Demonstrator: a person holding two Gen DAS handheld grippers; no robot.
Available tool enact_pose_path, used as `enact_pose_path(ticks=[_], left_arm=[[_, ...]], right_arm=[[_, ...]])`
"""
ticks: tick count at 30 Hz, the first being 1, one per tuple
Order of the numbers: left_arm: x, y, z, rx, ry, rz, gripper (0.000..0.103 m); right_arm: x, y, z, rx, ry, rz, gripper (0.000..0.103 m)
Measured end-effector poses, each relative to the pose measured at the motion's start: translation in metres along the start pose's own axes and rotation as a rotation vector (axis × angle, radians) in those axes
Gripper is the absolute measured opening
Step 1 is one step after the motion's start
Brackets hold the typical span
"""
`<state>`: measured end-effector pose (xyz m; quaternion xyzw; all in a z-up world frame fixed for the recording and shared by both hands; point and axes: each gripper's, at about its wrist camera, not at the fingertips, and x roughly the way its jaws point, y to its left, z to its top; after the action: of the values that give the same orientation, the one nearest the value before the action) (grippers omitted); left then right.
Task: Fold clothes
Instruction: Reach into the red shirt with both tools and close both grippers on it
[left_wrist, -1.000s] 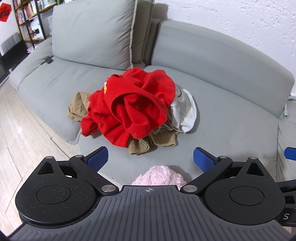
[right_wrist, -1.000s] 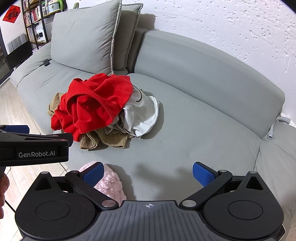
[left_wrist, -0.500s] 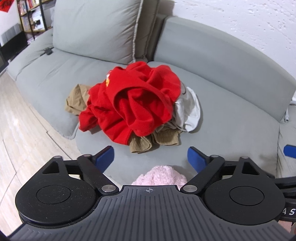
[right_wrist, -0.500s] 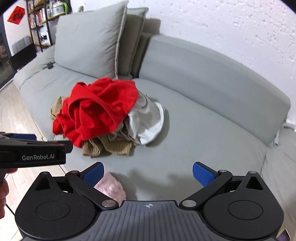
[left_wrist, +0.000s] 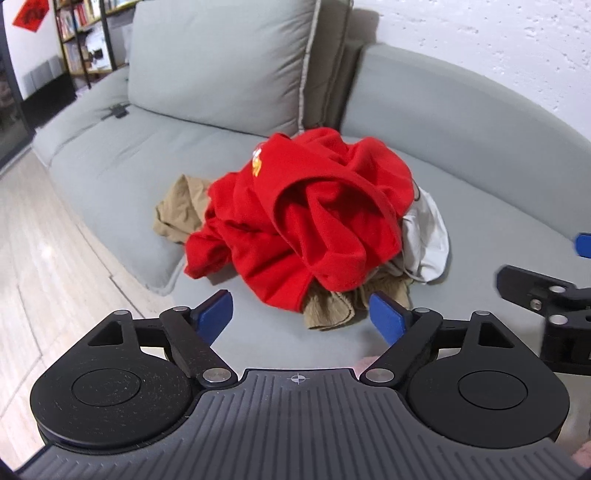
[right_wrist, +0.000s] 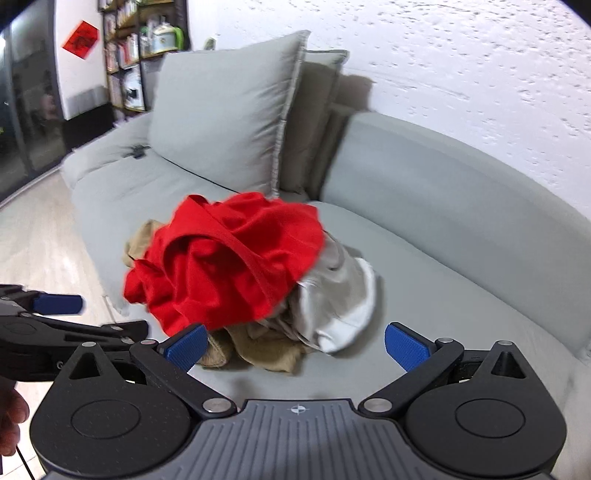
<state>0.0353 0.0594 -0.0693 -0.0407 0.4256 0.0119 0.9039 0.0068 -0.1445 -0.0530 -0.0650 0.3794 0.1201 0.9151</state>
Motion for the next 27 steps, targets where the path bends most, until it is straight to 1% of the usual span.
enact_pose_path(ticks=[1, 4, 6, 9, 10, 11, 12, 14, 15, 16, 17, 19, 23, 27], left_arm=[[0.006, 0.003, 0.000, -0.006, 0.008, -0.015, 0.076], [0.022, 0.007, 0.000, -0.022, 0.039, -0.002, 0.065], [0.030, 0.010, -0.001, -0.031, 0.023, -0.004, 0.060], [0.037, 0.006, 0.003, 0.008, -0.006, 0.024, 0.060], [0.042, 0.004, 0.007, 0.015, -0.006, 0.019, 0.060], [0.046, 0.004, 0.010, 0.012, 0.003, 0.014, 0.058], [0.051, 0.004, 0.013, 0.009, 0.012, 0.010, 0.054], [0.063, 0.006, 0.020, 0.001, 0.024, 0.004, 0.050], [0.069, 0.007, 0.023, -0.002, 0.026, 0.002, 0.048], [0.075, 0.009, 0.027, -0.017, 0.025, -0.004, 0.047], [0.079, 0.011, 0.029, -0.027, 0.024, -0.007, 0.046], [0.092, 0.014, 0.037, -0.044, 0.028, -0.011, 0.042], [0.113, 0.010, 0.047, -0.010, 0.047, -0.019, 0.039], [0.130, 0.007, 0.052, 0.015, 0.067, -0.011, 0.039]], right_arm=[[0.005, 0.002, 0.000, -0.008, 0.005, 0.009, 0.103], [0.018, 0.011, 0.001, -0.042, 0.006, 0.016, 0.102], [0.026, 0.016, 0.003, -0.058, 0.007, 0.011, 0.100], [0.042, 0.018, 0.009, -0.065, 0.017, 0.003, 0.087], [0.050, 0.017, 0.013, -0.068, 0.019, 0.004, 0.084], [0.056, 0.016, 0.017, -0.068, 0.019, -0.002, 0.082], [0.061, 0.014, 0.020, -0.067, 0.018, -0.007, 0.081], [0.075, 0.006, 0.027, -0.054, 0.022, -0.009, 0.072], [0.084, 0.002, 0.031, -0.041, 0.031, -0.003, 0.071], [0.092, -0.002, 0.035, -0.027, 0.039, 0.002, 0.066], [0.101, -0.007, 0.038, -0.011, 0.048, 0.011, 0.056], [0.119, -0.018, 0.043, 0.033, 0.068, 0.025, 0.044], [0.149, -0.031, 0.048, 0.104, 0.091, 0.043, 0.043], [0.176, -0.045, 0.051, 0.189, 0.098, 0.100, 0.045]])
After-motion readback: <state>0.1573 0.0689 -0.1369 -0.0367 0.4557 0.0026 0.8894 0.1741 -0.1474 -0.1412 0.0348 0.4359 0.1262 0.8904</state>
